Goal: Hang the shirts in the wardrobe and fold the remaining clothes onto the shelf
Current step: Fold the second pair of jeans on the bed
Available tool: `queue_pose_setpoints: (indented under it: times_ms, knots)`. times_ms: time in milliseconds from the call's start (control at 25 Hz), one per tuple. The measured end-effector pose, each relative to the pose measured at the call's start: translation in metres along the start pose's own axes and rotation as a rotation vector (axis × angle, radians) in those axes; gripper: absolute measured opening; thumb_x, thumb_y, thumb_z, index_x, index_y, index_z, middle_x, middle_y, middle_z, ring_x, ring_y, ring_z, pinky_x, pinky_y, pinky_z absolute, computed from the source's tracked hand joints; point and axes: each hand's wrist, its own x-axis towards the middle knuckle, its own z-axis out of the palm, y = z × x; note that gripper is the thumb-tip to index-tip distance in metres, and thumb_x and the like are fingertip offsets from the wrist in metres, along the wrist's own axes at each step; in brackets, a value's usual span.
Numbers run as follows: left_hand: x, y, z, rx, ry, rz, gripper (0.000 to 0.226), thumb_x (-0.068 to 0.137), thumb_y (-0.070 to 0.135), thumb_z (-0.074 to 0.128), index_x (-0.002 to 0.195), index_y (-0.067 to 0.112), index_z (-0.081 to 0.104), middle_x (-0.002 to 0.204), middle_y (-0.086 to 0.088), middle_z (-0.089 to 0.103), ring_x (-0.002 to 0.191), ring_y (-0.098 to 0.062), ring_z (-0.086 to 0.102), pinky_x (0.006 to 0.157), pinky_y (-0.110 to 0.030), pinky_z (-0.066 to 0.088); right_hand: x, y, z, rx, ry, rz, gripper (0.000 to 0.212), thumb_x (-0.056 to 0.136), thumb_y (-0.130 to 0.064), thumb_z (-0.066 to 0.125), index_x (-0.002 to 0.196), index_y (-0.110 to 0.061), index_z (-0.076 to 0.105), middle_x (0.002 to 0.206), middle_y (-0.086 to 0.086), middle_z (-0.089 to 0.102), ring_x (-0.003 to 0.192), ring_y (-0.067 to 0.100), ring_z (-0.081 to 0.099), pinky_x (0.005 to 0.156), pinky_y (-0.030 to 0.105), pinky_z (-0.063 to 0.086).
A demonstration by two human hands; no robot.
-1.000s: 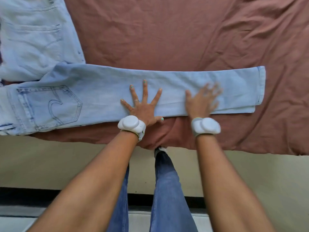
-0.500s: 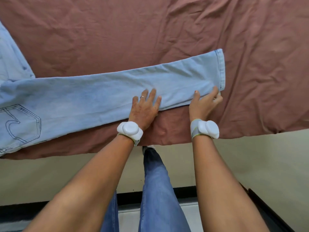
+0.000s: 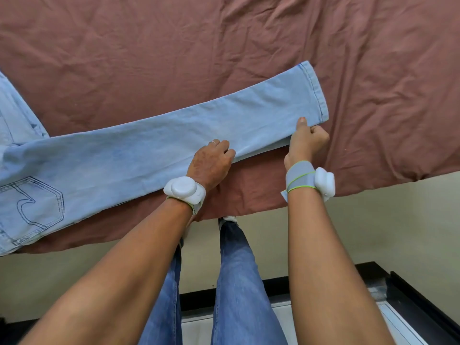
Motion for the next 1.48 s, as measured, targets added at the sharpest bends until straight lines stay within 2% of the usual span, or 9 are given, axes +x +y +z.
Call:
queue_pose_setpoints:
  times_ms: [160,360,440,600,800,960,1240,1360,1480]
  knots:
    - [0.000,-0.003,0.013,-0.088,-0.042,-0.022,0.022,0.062,0.004,0.080,0.066,0.008,0.058,0.070,-0.008,0.054,0.058,-0.029,0.053,0.046,-0.026,0.033,0.006,0.022,0.004,-0.078,0.056,0.033,0.025,0.078,-0.029,0.064,0.063,-0.009,0.057,0.069,0.011,0.064,0.064,0.029,0.059,0.066,0.049,0.056]
    - [-0.005,-0.017,0.016,-0.366,0.043,-0.412,0.038,0.085,0.028,0.060,0.122,0.018,0.062,0.127,-0.011,0.055,0.113,-0.035,0.052,0.084,-0.049,0.049,-0.031,0.000,0.008,-0.653,0.372,-0.359,0.051,0.077,-0.013,0.060,0.126,-0.015,0.049,0.121,0.012,0.056,0.103,0.033,0.054,0.079,0.037,0.039]
    - [-0.009,-0.023,0.018,-0.229,-0.076,-0.550,0.076,0.082,0.036,0.066,0.149,0.026,0.030,0.159,-0.010,0.017,0.144,-0.035,0.019,0.104,-0.060,0.034,-0.054,0.003,0.030,-0.678,0.079,-0.777,0.053,0.077,-0.012,0.061,0.129,-0.011,0.053,0.131,0.018,0.051,0.111,0.036,0.052,0.086,0.042,0.042]
    - [-0.011,-0.032,0.028,-0.211,-0.384,-0.479,0.130,0.065,0.069,0.069,0.147,0.035,-0.025,0.152,-0.002,-0.038,0.142,-0.032,-0.030,0.104,-0.075,0.003,-0.034,0.044,0.043,-1.271,-0.695,-1.265,0.065,0.093,-0.055,0.042,0.152,-0.035,0.021,0.163,0.002,0.009,0.149,0.029,0.007,0.116,0.052,0.011]
    - [-0.012,-0.034,0.033,-0.265,-0.475,-0.436,0.144,0.042,0.091,0.055,0.142,0.037,-0.033,0.149,-0.002,-0.044,0.137,-0.035,-0.038,0.097,-0.079,-0.007,-0.001,0.033,0.011,-1.064,-0.135,-0.721,0.084,0.094,-0.054,0.043,0.154,-0.010,0.006,0.162,0.011,0.000,0.149,0.035,-0.003,0.119,0.046,0.005]
    - [-0.016,-0.037,0.033,-0.260,-0.431,-0.404,0.132,0.053,0.092,0.047,0.144,0.035,-0.029,0.150,-0.003,-0.041,0.138,-0.036,-0.035,0.097,-0.078,-0.009,-0.058,0.026,0.038,-0.678,-0.077,-0.192,0.098,0.091,-0.042,0.060,0.150,0.006,-0.002,0.154,0.036,-0.001,0.146,0.043,0.002,0.118,0.039,0.004]
    - [-0.084,-0.015,0.060,-0.302,-0.173,-0.462,0.100,0.085,0.058,0.050,0.153,0.009,-0.006,0.160,-0.013,-0.013,0.147,-0.037,-0.011,0.118,-0.051,0.003,-0.121,0.037,0.064,0.041,0.003,0.214,0.116,0.079,-0.020,0.078,0.153,-0.018,-0.010,0.138,0.009,0.046,0.114,0.026,0.056,0.089,0.025,0.042]
    - [-0.080,-0.030,0.050,-0.464,-0.199,-0.340,0.085,0.091,0.048,0.050,0.154,0.015,0.005,0.162,-0.003,-0.004,0.149,-0.028,-0.005,0.119,-0.044,0.006,-0.136,0.024,0.068,0.448,0.003,0.276,0.083,0.075,0.003,0.077,0.143,-0.002,0.030,0.135,0.015,0.053,0.102,0.025,0.062,0.080,0.030,0.051]
    - [-0.093,-0.076,0.016,-1.143,-0.017,-0.594,0.040,0.095,0.030,0.056,0.132,0.015,0.057,0.134,-0.009,0.059,0.123,-0.021,0.055,0.097,-0.028,0.044,-0.186,0.012,0.076,0.606,-0.116,0.154,0.027,0.076,0.012,0.072,0.095,-0.003,0.061,0.106,0.015,0.069,0.074,0.017,0.066,0.064,0.030,0.056]
